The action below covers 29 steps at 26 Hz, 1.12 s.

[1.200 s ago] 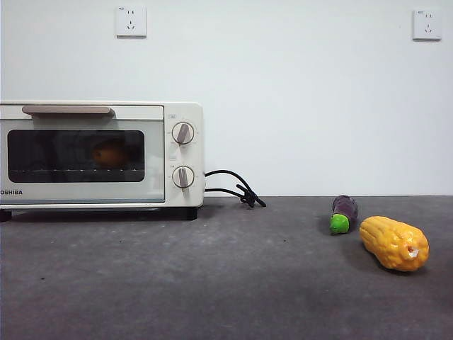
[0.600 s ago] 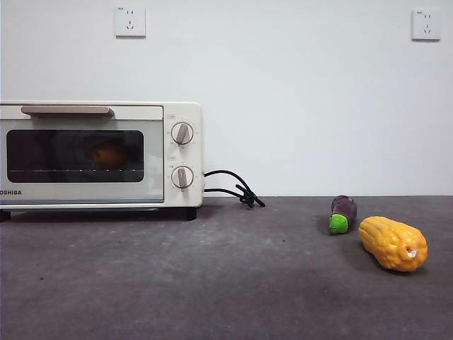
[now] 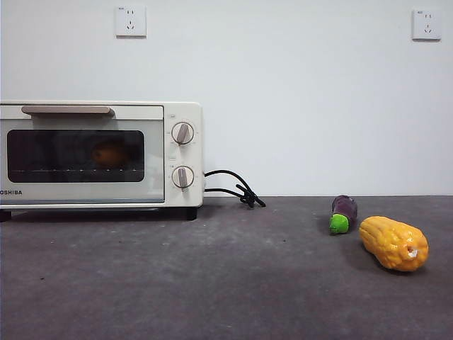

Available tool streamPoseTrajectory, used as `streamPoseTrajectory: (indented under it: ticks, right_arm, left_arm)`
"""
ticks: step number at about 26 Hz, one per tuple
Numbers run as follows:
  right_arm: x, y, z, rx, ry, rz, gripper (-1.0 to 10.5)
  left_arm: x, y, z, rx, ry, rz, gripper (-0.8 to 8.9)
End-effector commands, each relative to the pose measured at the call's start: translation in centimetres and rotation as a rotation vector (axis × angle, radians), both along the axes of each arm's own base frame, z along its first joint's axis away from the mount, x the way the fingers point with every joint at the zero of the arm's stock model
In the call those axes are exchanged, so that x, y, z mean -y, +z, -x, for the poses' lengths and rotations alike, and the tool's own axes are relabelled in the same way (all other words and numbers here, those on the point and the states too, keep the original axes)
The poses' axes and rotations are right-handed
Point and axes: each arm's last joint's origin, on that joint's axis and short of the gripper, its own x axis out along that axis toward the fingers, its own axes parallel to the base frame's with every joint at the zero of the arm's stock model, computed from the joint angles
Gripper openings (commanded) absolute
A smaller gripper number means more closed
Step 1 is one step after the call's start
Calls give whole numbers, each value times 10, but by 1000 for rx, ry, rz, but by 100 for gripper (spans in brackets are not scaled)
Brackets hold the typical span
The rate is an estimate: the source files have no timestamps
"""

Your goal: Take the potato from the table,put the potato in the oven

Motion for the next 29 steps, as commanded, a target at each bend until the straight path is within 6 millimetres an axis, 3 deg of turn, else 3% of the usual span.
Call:
streamPoseTrajectory:
  ticks: [1, 6, 10, 19, 23, 29]
  right_arm:
    - [6, 1, -2, 40, -55, 16, 2]
    - [14, 0, -6, 51, -168, 100, 2]
    - [20, -13, -13, 26, -218, 151, 2]
    - [26, -85, -35, -41, -155, 160, 2]
    - [29, -117, -33, -88, -139, 166, 2]
    - [31, -149, -26, -95, -198, 186, 2]
  left_arm:
    - [0, -3, -1, -2, -1, 8, -4]
    - [0, -3, -1, -3, -1, 8, -4]
    - [0, -3, -1, -2, -1, 8, -4]
    - [0, -3, -1, -2, -1, 8, -4]
    - [0, -3, -1, -2, -1, 8, -4]
    - [0, -3, -1, -3, -1, 8, -4]
